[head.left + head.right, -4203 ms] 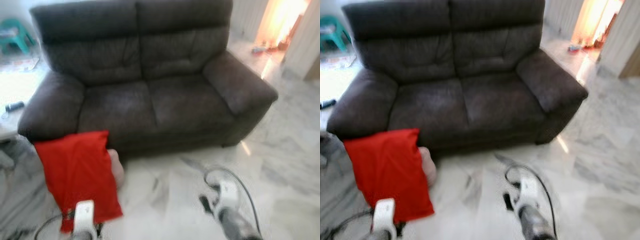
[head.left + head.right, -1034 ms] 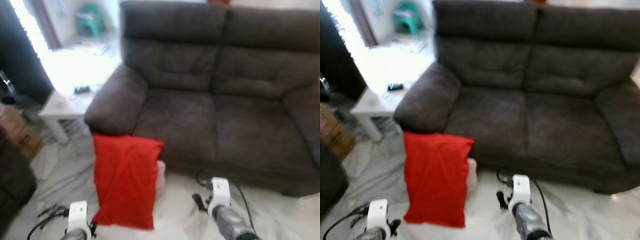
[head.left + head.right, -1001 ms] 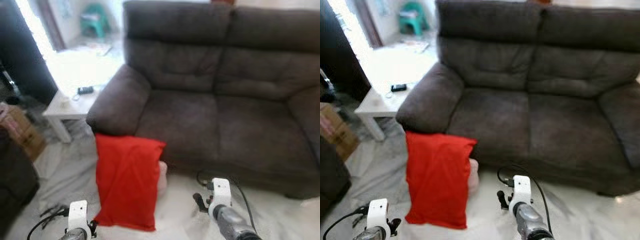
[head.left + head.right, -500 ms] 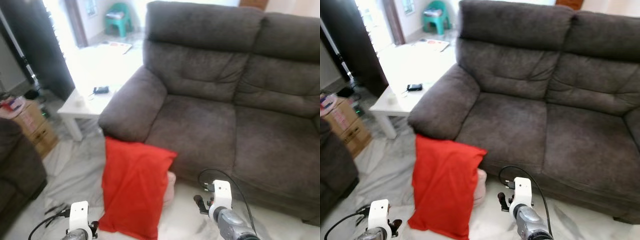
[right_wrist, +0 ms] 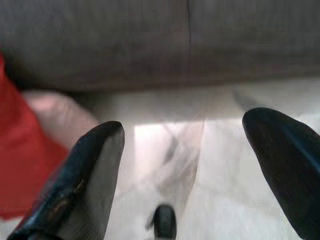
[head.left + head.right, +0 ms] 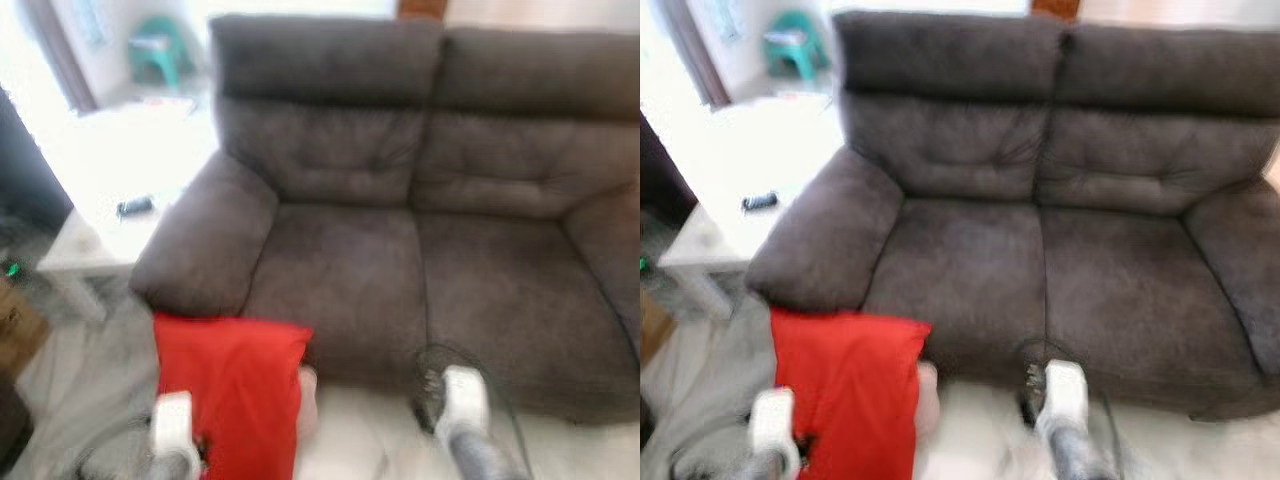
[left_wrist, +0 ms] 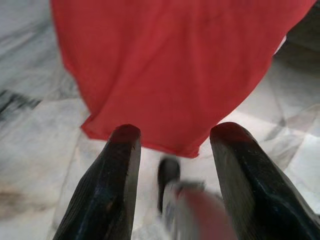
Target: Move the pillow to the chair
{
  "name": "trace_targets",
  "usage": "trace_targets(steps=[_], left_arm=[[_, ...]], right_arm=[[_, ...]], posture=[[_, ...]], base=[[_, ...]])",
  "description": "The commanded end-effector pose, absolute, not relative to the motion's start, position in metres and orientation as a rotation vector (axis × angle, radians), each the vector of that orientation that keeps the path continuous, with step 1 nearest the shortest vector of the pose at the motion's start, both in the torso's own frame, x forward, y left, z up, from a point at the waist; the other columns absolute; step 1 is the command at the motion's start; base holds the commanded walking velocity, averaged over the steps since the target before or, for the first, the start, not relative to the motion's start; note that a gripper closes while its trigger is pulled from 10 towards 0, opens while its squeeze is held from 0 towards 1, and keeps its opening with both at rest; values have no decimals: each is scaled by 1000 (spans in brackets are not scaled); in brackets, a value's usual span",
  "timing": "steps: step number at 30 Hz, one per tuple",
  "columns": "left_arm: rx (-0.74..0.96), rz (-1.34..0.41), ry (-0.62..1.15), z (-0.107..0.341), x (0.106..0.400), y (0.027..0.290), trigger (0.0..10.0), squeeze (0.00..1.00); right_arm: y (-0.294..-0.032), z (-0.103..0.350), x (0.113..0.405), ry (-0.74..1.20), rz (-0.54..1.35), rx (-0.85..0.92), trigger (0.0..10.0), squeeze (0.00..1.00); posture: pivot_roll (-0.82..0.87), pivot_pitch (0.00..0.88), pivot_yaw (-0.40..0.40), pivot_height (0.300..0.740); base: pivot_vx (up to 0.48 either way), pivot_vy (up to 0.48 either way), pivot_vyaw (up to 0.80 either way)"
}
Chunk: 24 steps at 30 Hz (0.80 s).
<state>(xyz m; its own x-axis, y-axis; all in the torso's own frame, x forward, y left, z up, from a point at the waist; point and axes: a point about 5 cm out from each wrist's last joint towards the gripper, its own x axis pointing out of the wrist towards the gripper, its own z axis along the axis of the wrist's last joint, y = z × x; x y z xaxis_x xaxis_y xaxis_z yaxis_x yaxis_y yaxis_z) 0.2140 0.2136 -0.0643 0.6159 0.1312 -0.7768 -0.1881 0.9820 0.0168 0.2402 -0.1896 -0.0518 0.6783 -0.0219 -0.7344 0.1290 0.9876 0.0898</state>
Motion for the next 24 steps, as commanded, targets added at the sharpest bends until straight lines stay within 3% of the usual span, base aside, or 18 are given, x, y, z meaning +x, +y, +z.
trace_targets(steps=[1,5,15,24], left_arm=[[-62,212,925,-69,203,223,10000,0],[-61,211,926,-69,203,223,10000,0],[-61,202,924,-69,203,222,10000,0],[-63,197,924,-69,203,222,10000,0]], right_arm=[[-180,-52,242,820,-63,148,10000,0],[-180,-52,242,819,-64,147,10000,0],[-180,-51,243,811,-38,129,10000,0],[-180,-51,243,807,-40,131,10000,0]], posture=[[34,3,-27,740],[35,3,-28,740],[35,3,-28,740],[34,3,-27,740]], base=[[262,0,0],[260,0,0],[0,0,0],[0,0,800]])
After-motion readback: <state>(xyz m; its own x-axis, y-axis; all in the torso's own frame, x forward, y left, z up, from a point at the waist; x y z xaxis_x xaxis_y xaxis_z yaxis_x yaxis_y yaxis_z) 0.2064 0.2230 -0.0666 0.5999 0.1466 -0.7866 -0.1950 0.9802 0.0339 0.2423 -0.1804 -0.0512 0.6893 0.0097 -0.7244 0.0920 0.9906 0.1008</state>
